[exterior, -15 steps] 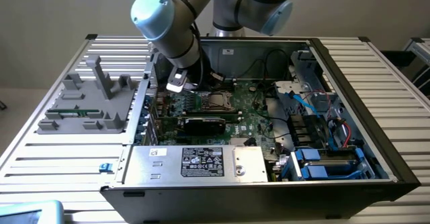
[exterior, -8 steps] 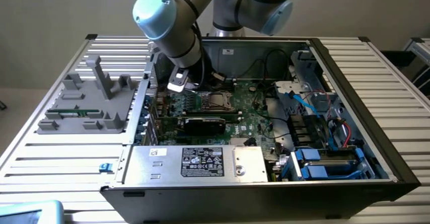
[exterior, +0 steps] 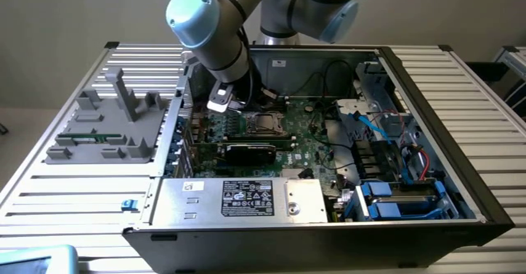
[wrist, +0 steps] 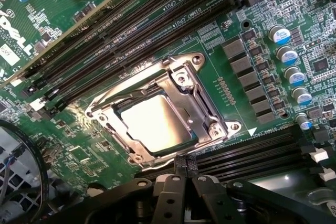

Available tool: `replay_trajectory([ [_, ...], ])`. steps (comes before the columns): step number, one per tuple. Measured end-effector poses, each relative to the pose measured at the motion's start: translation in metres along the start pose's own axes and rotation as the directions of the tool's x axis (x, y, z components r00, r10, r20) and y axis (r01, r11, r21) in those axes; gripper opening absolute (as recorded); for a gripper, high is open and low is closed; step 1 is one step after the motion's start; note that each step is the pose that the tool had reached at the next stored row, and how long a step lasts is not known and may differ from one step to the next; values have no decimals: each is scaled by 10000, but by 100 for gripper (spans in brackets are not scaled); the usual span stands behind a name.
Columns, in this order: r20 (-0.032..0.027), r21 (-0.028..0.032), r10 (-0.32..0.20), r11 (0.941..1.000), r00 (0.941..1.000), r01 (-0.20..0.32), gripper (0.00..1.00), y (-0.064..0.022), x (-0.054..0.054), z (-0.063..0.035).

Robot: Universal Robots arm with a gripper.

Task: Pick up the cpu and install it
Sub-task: 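Install the first cpu locking lever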

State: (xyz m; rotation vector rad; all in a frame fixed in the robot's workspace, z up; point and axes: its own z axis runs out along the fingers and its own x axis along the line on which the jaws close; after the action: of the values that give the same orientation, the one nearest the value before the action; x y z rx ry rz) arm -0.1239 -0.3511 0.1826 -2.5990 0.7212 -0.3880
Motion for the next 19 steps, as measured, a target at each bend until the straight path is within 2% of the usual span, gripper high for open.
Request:
replay_trajectory([
  [19, 3, -44, 30, 10000, 10000, -30, 11, -35, 67, 30],
])
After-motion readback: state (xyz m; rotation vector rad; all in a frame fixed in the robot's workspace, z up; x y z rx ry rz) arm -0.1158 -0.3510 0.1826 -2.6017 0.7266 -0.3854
